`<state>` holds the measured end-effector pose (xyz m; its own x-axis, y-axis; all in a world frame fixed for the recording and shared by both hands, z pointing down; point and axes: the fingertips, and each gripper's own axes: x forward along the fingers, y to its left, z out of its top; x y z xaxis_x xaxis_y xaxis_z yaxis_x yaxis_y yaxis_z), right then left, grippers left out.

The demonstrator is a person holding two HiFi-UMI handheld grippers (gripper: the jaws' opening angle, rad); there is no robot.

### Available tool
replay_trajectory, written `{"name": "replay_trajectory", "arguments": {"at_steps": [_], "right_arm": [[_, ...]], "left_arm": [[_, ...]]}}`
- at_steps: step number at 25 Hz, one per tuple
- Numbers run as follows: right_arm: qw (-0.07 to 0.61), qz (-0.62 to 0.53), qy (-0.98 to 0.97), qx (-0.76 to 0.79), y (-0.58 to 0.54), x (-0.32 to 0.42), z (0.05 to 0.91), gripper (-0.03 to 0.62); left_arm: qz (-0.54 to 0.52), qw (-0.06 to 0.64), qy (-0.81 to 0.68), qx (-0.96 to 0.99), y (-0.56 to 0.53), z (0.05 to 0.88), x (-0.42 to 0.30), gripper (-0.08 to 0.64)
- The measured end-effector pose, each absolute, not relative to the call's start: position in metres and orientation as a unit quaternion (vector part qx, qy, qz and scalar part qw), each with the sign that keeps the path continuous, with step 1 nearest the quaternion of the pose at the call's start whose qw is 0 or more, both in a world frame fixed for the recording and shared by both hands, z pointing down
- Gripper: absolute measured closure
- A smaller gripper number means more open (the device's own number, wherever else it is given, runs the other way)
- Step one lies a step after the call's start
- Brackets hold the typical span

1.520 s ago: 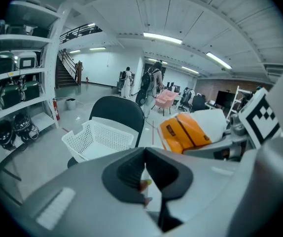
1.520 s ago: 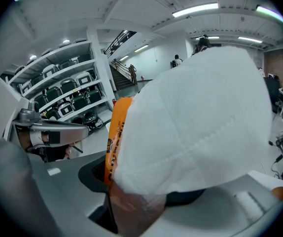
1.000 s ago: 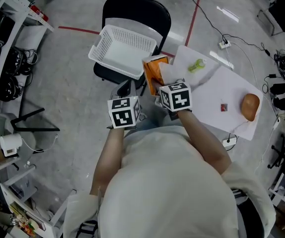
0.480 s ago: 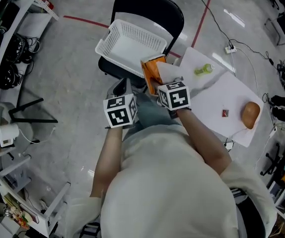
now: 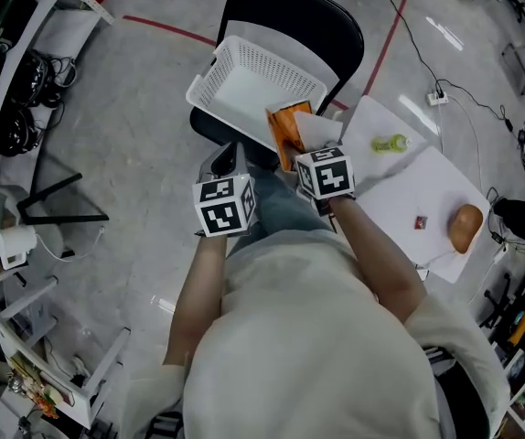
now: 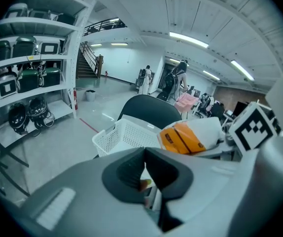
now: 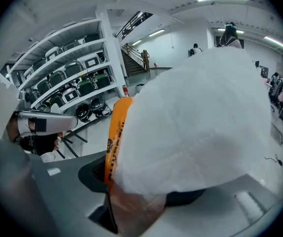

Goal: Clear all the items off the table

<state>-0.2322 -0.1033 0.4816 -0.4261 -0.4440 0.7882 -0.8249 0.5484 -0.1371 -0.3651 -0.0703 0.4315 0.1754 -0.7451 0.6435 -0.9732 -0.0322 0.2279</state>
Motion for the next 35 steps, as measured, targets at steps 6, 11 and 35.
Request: {"name": "replay_trajectory", "arguments": {"at_steps": [6, 11, 35], "right_arm": [[0.380, 0.271, -0.797, 0.383, -0.131, -0.250, 0.501, 0.313], [0.395, 0.274, -0.792, 0.375, -0.146, -0.258, 0.519, 0.313], [0.465, 0.282, -0.771, 0.332, -0.181, -0.277, 0.608, 0.313]], "left_arm": [[0.193, 0.336, -0.605, 0.695, -0.101, 0.449, -0.380, 0.551], [0.203, 0.352, -0.599, 0.690, -0.120, 0.469, -0.388, 0.551], [0.256, 0.393, -0.558, 0.685, -0.169, 0.548, -0.394, 0.551]]}}
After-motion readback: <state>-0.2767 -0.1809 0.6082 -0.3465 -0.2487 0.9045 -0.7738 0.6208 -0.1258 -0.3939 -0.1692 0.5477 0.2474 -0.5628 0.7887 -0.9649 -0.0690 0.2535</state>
